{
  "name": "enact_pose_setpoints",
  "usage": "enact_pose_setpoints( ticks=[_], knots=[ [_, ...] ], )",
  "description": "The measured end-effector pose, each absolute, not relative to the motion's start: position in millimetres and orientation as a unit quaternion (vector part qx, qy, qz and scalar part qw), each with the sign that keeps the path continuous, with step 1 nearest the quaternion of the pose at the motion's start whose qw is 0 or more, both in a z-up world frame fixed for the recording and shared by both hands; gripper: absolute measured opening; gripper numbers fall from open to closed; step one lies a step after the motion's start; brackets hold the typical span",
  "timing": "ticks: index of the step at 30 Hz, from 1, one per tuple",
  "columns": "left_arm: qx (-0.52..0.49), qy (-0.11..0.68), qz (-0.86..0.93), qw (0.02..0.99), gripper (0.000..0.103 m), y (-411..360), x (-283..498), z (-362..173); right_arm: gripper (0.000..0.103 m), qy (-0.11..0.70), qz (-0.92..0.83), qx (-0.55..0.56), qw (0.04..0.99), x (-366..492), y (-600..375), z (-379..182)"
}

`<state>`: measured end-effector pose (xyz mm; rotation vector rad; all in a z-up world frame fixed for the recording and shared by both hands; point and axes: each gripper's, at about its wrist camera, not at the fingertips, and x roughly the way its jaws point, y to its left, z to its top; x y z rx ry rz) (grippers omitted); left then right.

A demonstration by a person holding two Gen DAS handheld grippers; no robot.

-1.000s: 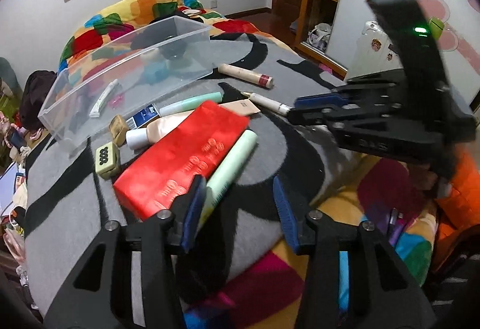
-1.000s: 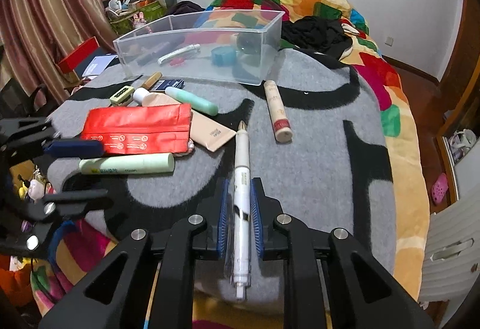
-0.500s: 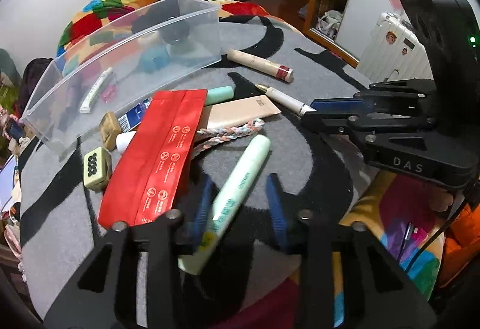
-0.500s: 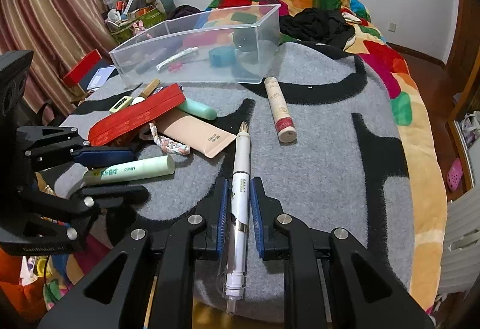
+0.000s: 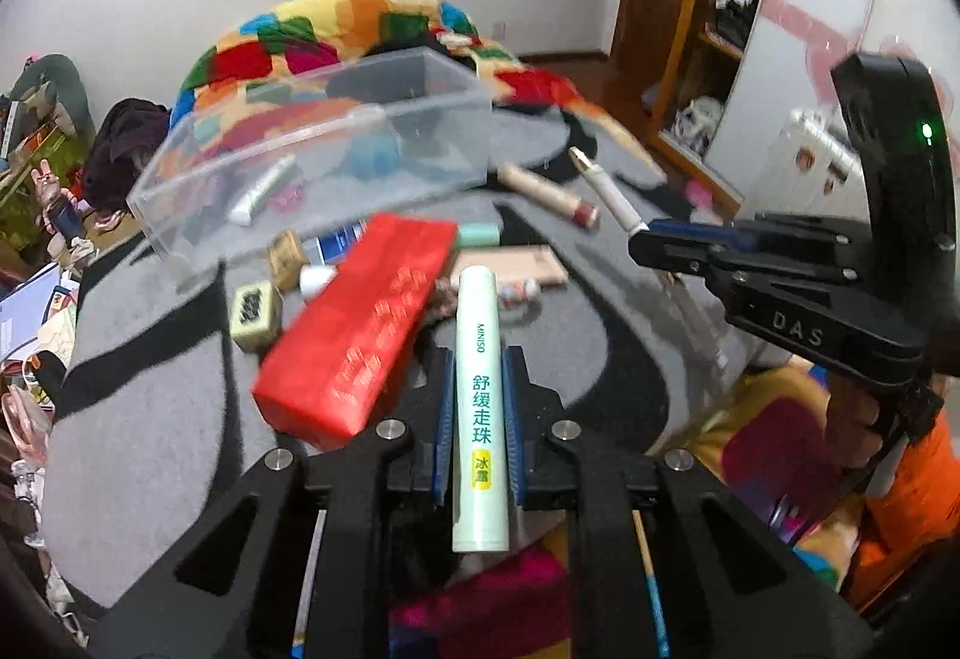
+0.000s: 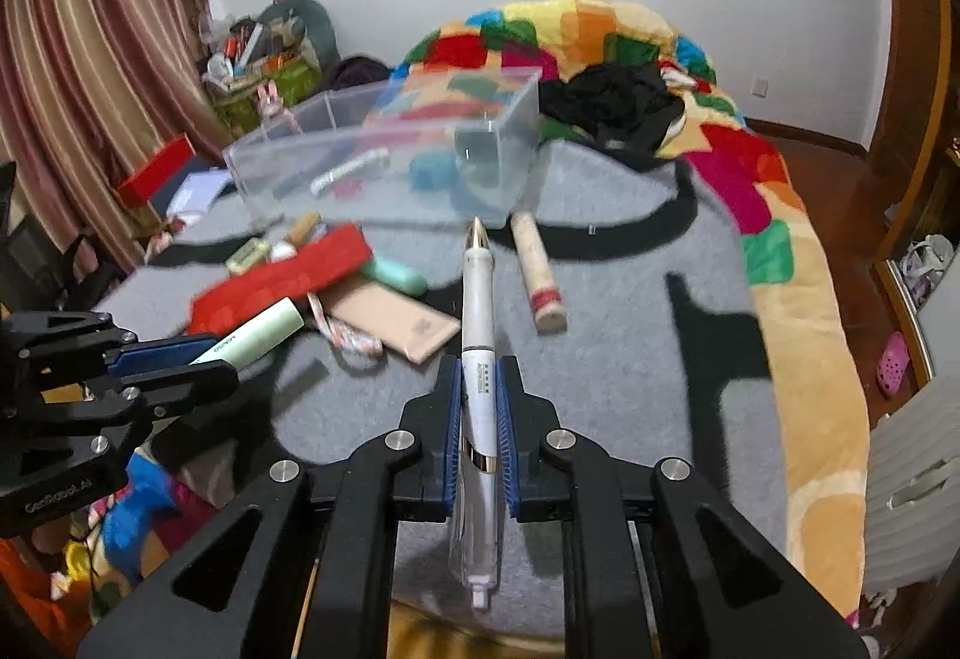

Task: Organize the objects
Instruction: 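Carry the pen and cream tube into the clear box and release them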

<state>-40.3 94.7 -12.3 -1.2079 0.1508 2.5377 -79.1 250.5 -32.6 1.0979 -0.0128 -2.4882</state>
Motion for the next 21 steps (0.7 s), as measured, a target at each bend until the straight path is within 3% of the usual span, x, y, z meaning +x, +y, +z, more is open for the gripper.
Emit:
enact_pose_setpoints(
  ticks=[21],
  knots=[
    [-0.348, -0.026, 0.933, 0.092, 0.015, 30, -103, 51, 0.010, 0.009, -0.910, 0.335, 0.244, -142, 195, 39]
  ],
)
